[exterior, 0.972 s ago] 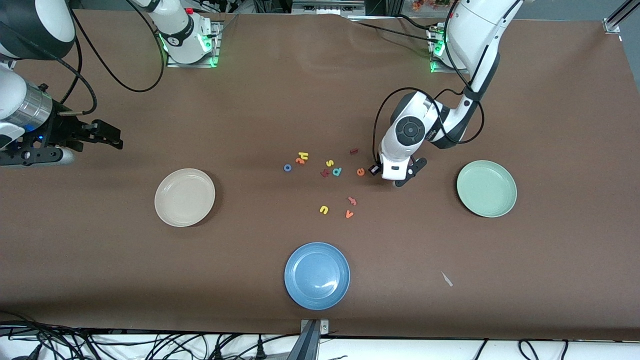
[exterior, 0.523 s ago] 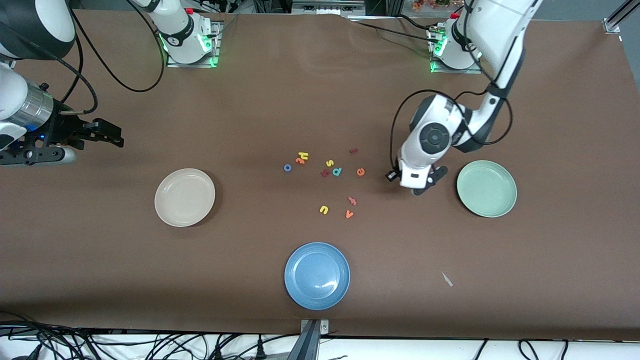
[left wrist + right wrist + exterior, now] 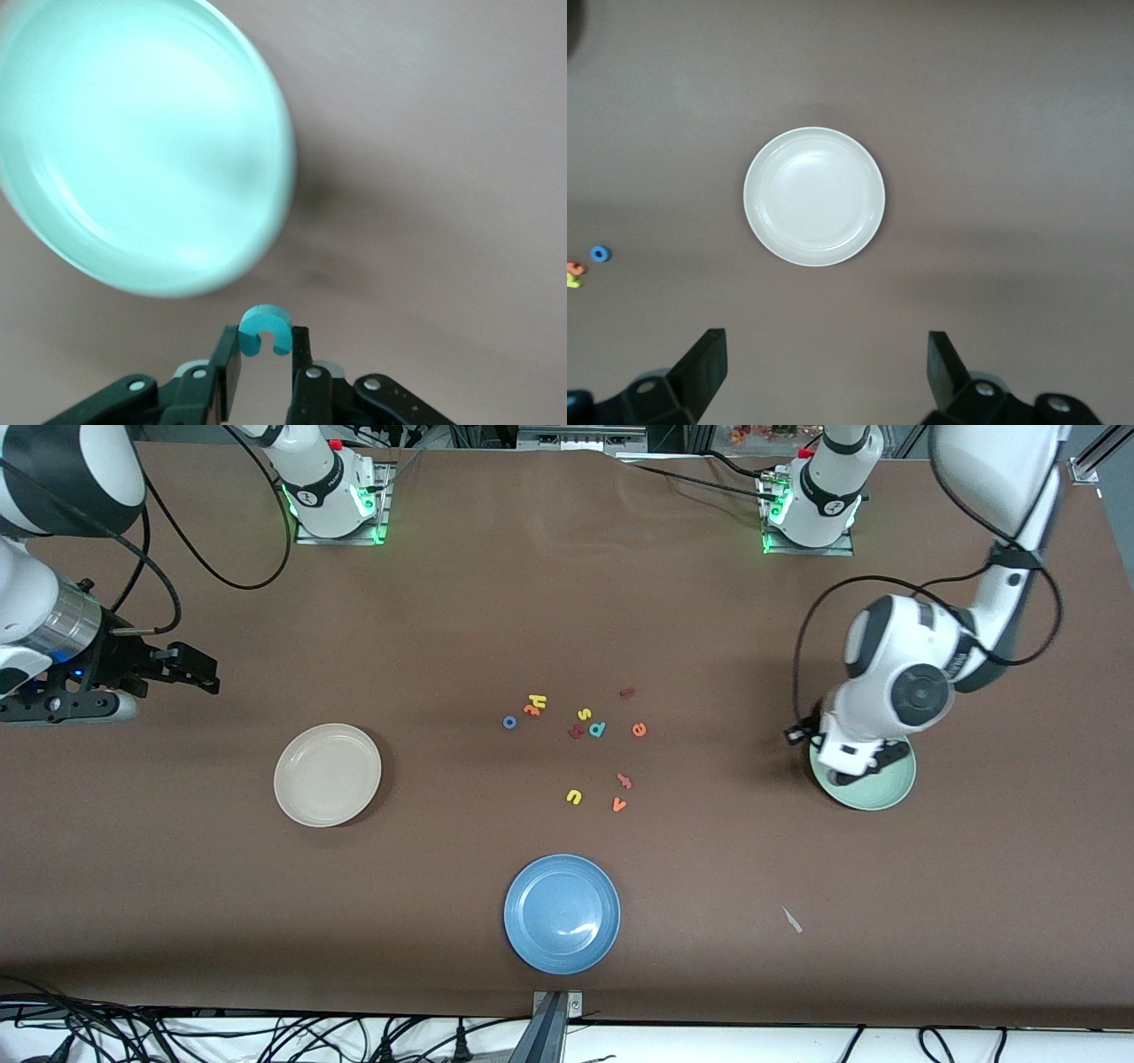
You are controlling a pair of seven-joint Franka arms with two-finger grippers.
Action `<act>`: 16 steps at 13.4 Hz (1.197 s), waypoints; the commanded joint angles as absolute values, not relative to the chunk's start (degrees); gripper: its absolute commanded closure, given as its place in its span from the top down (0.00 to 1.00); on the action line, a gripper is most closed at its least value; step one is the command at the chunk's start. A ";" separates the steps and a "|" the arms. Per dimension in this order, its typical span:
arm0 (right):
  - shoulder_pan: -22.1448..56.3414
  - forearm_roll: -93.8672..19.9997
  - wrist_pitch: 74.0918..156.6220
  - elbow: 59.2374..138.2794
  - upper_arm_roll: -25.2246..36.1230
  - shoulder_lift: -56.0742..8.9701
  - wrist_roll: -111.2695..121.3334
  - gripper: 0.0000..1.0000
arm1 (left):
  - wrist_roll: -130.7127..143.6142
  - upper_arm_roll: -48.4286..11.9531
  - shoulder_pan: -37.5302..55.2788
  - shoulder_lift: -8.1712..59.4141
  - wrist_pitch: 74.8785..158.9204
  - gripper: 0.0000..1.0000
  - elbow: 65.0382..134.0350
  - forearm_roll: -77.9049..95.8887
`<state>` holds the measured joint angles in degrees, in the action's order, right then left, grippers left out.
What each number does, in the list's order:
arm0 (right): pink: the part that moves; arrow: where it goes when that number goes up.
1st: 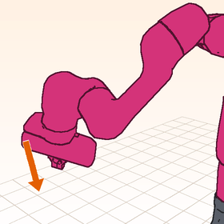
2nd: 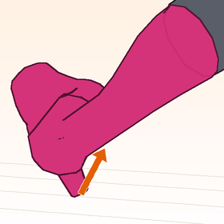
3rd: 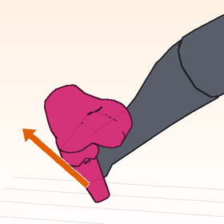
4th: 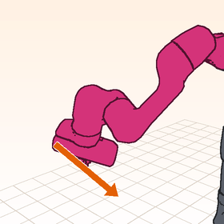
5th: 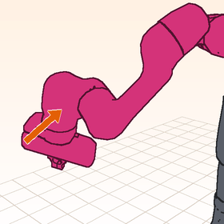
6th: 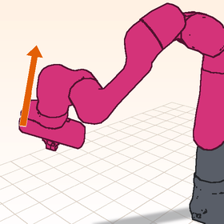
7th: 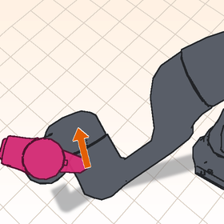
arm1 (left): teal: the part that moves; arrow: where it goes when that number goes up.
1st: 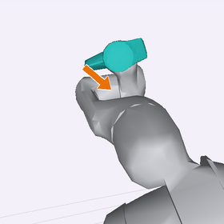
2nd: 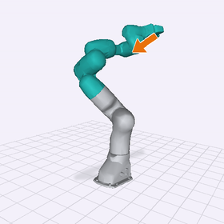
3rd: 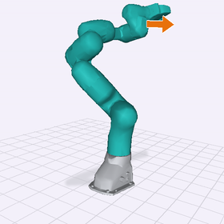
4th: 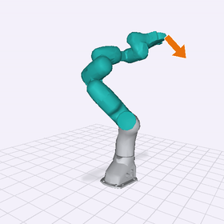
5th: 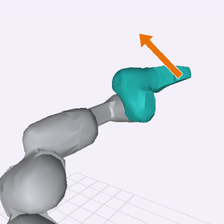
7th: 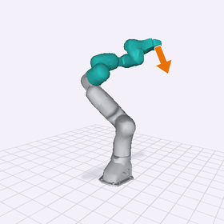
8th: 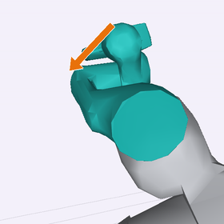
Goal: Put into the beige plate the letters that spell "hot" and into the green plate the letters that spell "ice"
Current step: 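Carry the teal c to the green plate and release it, then move the left gripper to the orange e while the right gripper reaches letters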
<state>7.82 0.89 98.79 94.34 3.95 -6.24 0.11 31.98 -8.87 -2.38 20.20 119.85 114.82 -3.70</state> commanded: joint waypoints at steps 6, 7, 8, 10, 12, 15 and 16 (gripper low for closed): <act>9.05 1.50 97.56 93.25 3.69 -6.50 -0.79 1.00 | 21.45 -9.84 -10.99 26.53 124.80 0.14 115.31 -9.49; 8.97 1.23 97.04 93.25 3.69 -6.24 -0.79 1.00 | 21.53 -9.84 -10.99 27.15 125.15 0.17 115.31 -9.32; 8.96 0.97 96.60 93.16 3.87 -6.15 -0.79 1.00 | 21.79 -9.84 -10.73 27.25 125.16 0.24 115.23 -9.14; 8.88 1.05 96.59 93.08 4.13 -6.15 -0.79 1.00 | 22.15 -10.02 -10.64 26.81 124.89 1.00 115.22 -8.88; 8.53 0.62 97.38 93.08 4.22 -6.24 -0.97 1.00 | 23.11 -11.33 -10.55 25.85 124.11 1.00 113.57 -8.18; 8.26 0.62 97.12 92.99 4.31 -6.33 -0.88 1.00 | 27.66 -15.19 -10.46 25.05 116.84 1.00 107.69 -5.72; 8.35 0.62 97.12 92.73 4.22 -6.33 -0.79 1.00 | 31.08 -17.21 -10.37 25.05 115.15 1.00 106.80 -5.36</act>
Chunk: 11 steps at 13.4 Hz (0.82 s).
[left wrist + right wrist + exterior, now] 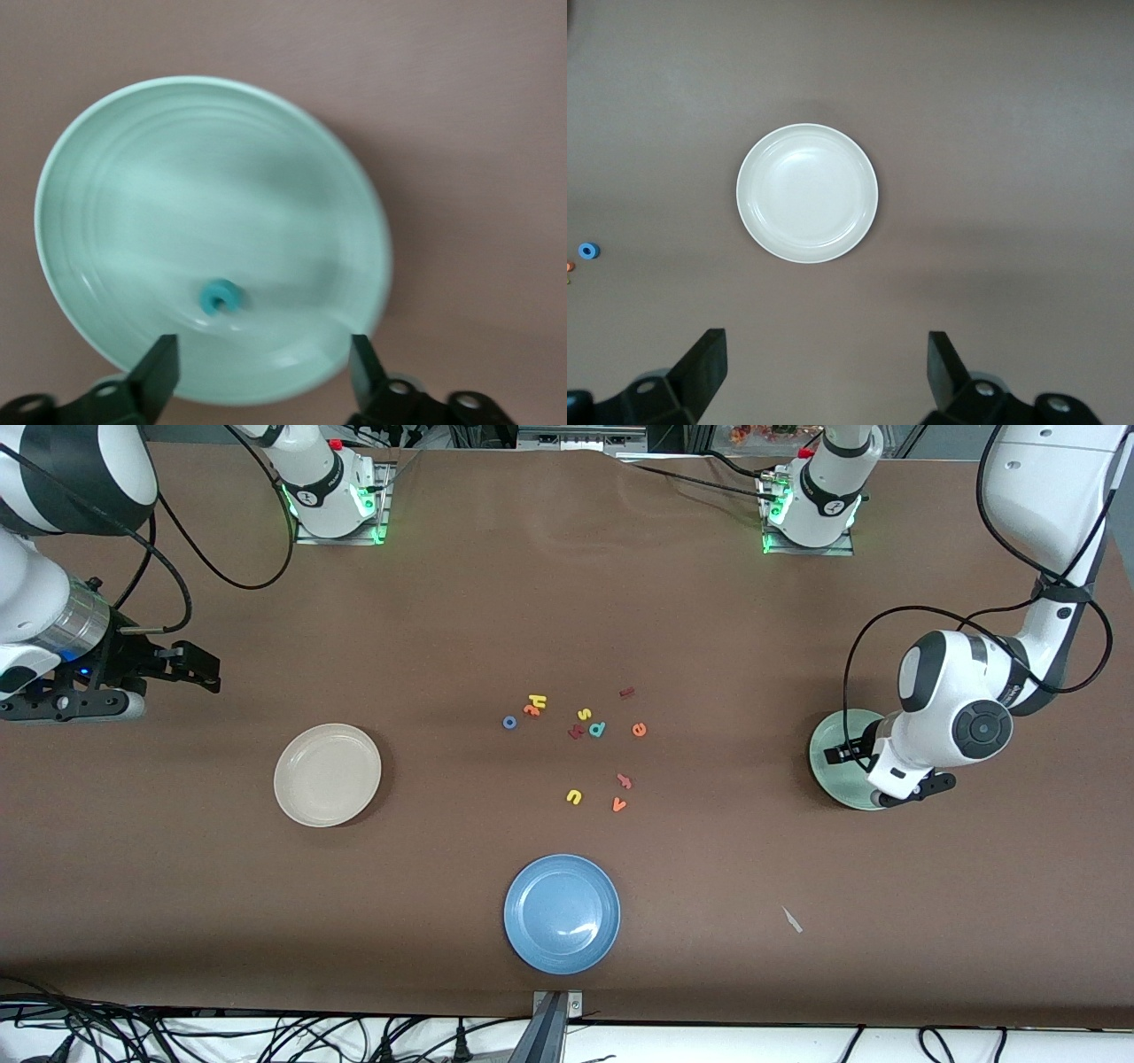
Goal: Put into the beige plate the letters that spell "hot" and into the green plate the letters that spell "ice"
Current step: 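Move the left gripper to the orange e while the right gripper reaches letters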
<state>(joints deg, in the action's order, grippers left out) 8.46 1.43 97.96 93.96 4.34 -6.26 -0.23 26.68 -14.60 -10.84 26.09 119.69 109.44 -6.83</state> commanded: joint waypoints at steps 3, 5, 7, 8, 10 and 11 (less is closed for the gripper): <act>8.09 0.18 96.86 91.93 4.31 -6.59 -0.35 1.00 | 40.58 -22.92 -10.28 24.96 115.14 1.00 106.44 -5.89; 8.17 0.09 97.12 91.93 4.39 -6.85 -0.44 1.00 | 45.68 -26.35 -10.20 24.96 115.22 1.00 105.91 -5.89; 8.17 0.00 96.68 91.93 4.39 -6.86 -0.62 1.00 | 51.48 -27.68 -7.84 25.31 115.57 1.00 105.91 -5.89; 8.35 0.09 96.51 92.19 4.39 -6.77 0.08 1.00 | 54.29 -27.60 -5.39 25.49 115.92 1.00 105.91 -5.98; 8.70 -0.96 95.02 92.11 4.31 -6.94 0.35 1.00 | 60.87 -27.60 -1.52 26.54 119.68 1.00 106.26 -5.98; 9.14 -2.88 95.01 91.94 3.96 -7.03 0.18 1.00 | 63.34 -27.51 0.59 27.50 121.27 1.00 106.35 -6.06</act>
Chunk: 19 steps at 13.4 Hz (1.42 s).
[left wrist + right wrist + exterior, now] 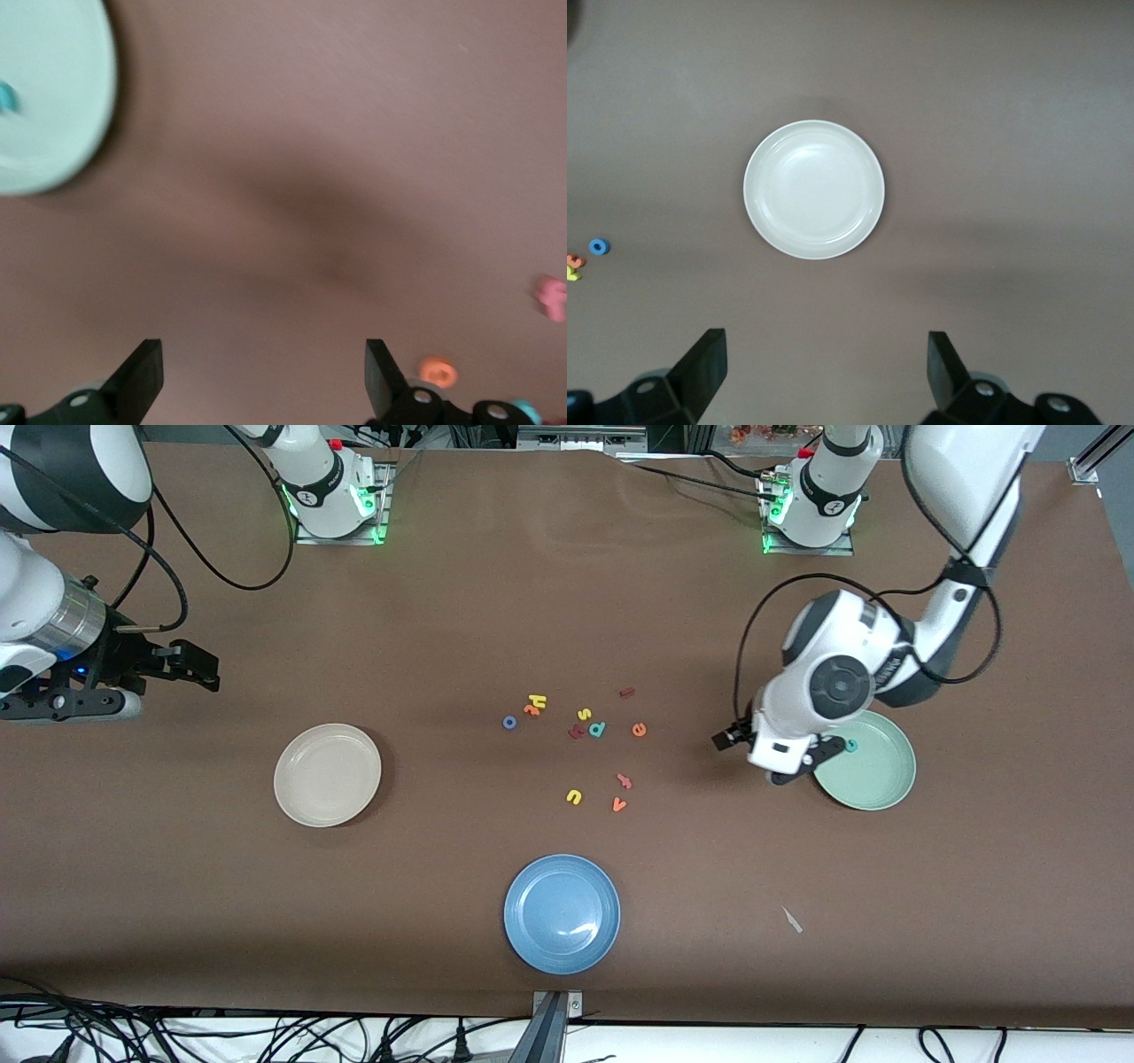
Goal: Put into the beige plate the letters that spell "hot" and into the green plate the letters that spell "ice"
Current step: 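Move the left gripper to the orange e while the right gripper reaches letters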
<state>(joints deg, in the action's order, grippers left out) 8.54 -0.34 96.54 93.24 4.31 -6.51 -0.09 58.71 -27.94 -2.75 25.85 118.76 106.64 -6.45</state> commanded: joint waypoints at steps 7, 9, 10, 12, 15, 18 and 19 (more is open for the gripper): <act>17.38 -6.14 98.33 90.36 3.08 -13.08 -8.33 1.00 | 67.76 -27.07 7.55 35.50 133.67 0.94 106.26 -6.59; 18.37 -6.68 102.63 90.26 1.25 -15.63 -14.29 1.00 | 67.76 -27.07 7.73 36.91 135.17 0.89 106.00 -7.55; 18.37 -6.51 104.14 90.26 -1.21 -16.95 -17.89 1.00 | 68.29 -27.16 8.26 37.44 135.18 0.84 106.00 -8.43; 18.72 -6.42 107.12 89.74 -3.51 -19.68 -24.14 1.00 | 69.60 -27.16 8.87 38.93 135.35 0.79 105.56 -9.75; 23.45 -4.93 113.71 89.74 -3.87 -24.59 -31.08 1.00 | 71.98 -26.81 9.75 40.43 137.62 0.75 104.33 -10.28; 24.35 -3.69 121.17 91.92 -6.14 -27.51 -38.66 1.00 | 72.60 -26.63 10.28 41.31 138.43 0.68 104.33 -10.37; 24.35 -3.69 124.42 94.28 -6.33 -27.51 -39.19 1.00 | 72.60 -26.20 10.37 41.40 138.43 0.63 104.33 -10.37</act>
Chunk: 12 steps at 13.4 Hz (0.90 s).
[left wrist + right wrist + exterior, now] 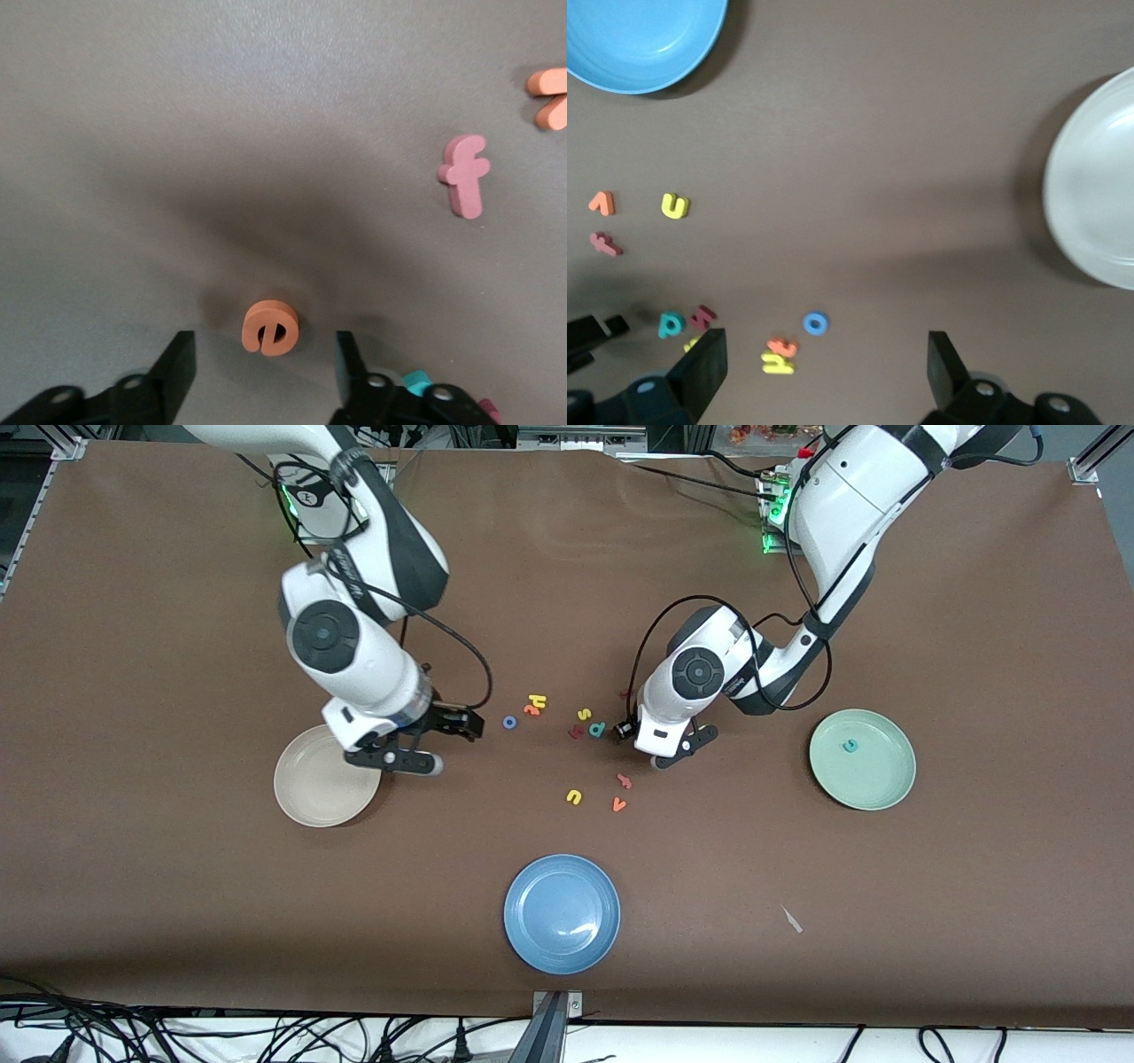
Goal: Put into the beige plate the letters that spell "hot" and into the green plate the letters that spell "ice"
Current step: 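Move the left gripper to the orange e while the right gripper reaches letters, then grasp the orange e with the left gripper while the right gripper descends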
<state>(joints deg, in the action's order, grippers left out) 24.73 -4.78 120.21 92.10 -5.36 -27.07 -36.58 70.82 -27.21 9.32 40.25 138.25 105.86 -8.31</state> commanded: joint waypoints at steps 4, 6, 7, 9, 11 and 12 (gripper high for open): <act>24.26 -3.52 128.84 98.52 -7.12 -28.30 -39.37 1.00 | 72.60 -26.19 10.37 41.57 138.43 0.37 104.33 -10.37; 24.35 -3.52 132.69 101.41 -7.21 -28.56 -39.55 1.00 | 72.60 -26.19 10.37 41.57 138.43 0.22 104.33 -10.37; 24.52 -3.52 135.32 103.43 -7.38 -28.56 -40.77 1.00 | 72.51 -26.19 10.28 41.57 138.34 0.15 104.33 -10.37; 25.05 -3.43 139.90 105.81 -8.79 -29.61 -43.40 1.00 | 72.33 -26.19 9.93 41.22 137.82 0.06 104.33 -10.46; 26.62 -3.34 140.62 105.91 -8.79 -30.67 -45.95 1.00 | 72.07 -26.19 9.15 40.17 137.29 0.05 104.33 -10.46; 27.24 -2.73 141.15 105.91 -8.79 -31.28 -47.71 1.00 | 71.98 -26.19 8.53 38.34 135.28 0.05 104.33 -10.46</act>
<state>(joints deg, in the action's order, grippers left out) 26.24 -4.48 139.48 105.46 -8.53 -30.78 -43.91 71.12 -26.47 9.35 40.48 138.13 105.03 -8.33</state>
